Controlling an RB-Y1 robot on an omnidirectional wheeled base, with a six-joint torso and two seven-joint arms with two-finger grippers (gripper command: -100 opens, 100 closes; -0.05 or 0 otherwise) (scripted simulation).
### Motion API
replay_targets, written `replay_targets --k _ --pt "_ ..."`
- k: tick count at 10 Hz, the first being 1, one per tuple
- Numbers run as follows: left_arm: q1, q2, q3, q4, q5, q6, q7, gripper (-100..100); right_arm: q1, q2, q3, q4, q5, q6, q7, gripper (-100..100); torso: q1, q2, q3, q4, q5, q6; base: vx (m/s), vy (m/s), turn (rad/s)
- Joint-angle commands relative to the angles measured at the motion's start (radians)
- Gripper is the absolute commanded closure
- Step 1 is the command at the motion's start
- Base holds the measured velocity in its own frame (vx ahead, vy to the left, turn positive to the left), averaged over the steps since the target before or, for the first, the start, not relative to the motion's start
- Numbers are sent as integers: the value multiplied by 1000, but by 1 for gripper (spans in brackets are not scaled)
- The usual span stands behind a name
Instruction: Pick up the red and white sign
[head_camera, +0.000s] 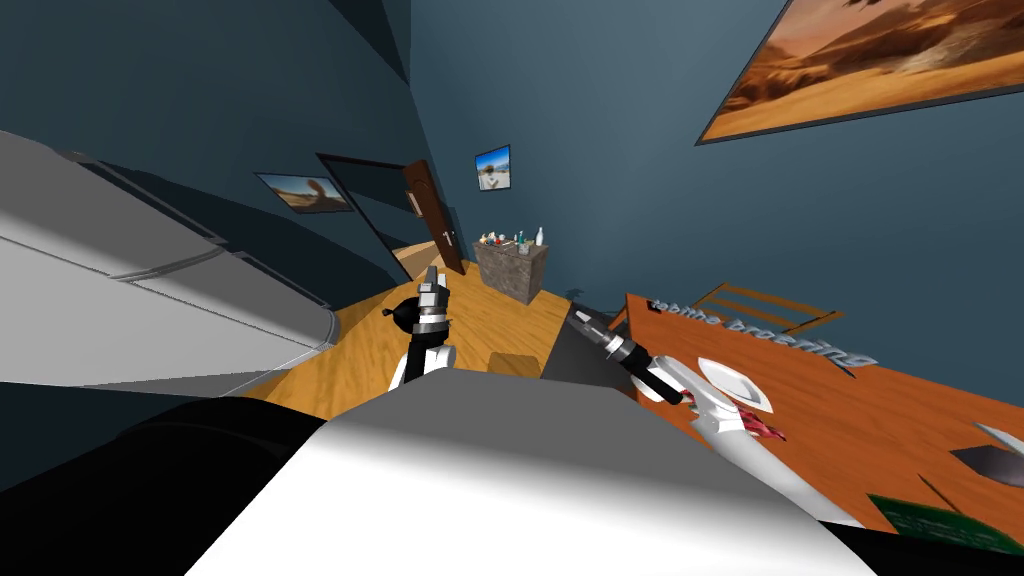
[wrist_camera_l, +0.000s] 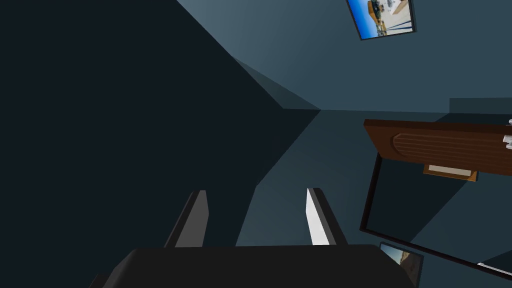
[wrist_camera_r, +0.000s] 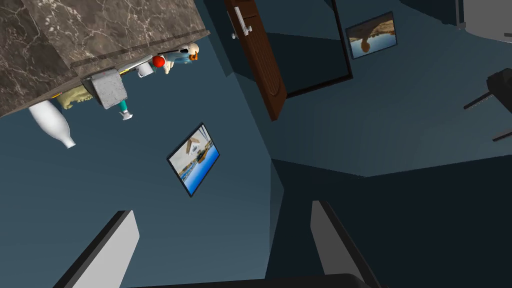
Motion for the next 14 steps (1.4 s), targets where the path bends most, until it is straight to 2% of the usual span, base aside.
replay_targets --k 1,3,4,5,6,7,8,9,12,13,14 --pt "0 0 0 0 0 0 0 0 -2 -39 7 21 12 -6 8 -100 0 0 0 0 0 0 46 59 57" --pt "0 0 0 0 0 0 0 0 -11 -105 40 85 49 -17 28 -100 -2 2 1 0 0 0 45 39 181" --pt "0 0 0 0 0 0 0 0 -11 -121 40 97 49 -17 28 -100 -3 2 1 0 0 0 41 13 63" --pt "0 0 0 0 0 0 0 0 -12 -161 59 126 66 -24 38 -100 -4 2 1 0 -1 1 26 -5 105" --pt "0 0 0 0 0 0 0 0 -12 -161 59 136 66 -24 38 -100 -5 3 2 1 -1 1 13 -14 74" --pt "0 0 0 0 0 0 0 0 -12 -199 79 173 81 -31 48 -100 -6 4 2 1 -1 1 6 -25 144" --pt "0 0 0 0 0 0 0 0 -10 -226 99 213 96 -39 59 -100 -7 4 2 1 -1 1 9 -55 205" --pt "0 0 0 0 0 0 0 0 -10 -235 99 217 96 -39 59 -100 -9 4 3 1 -2 1 1 -42 103" --pt "0 0 0 0 0 0 0 0 5 -334 167 329 131 -66 90 -100 -10 7 4 1 -2 1 -27 -73 239" --pt "0 0 0 0 0 0 0 0 5 -335 167 345 131 -66 90 -100 -12 7 4 2 -3 1 -30 -86 66" --pt "0 0 0 0 0 0 0 0 12 -366 191 377 141 -76 100 -100 -11 7 4 2 -2 2 -41 -84 123"
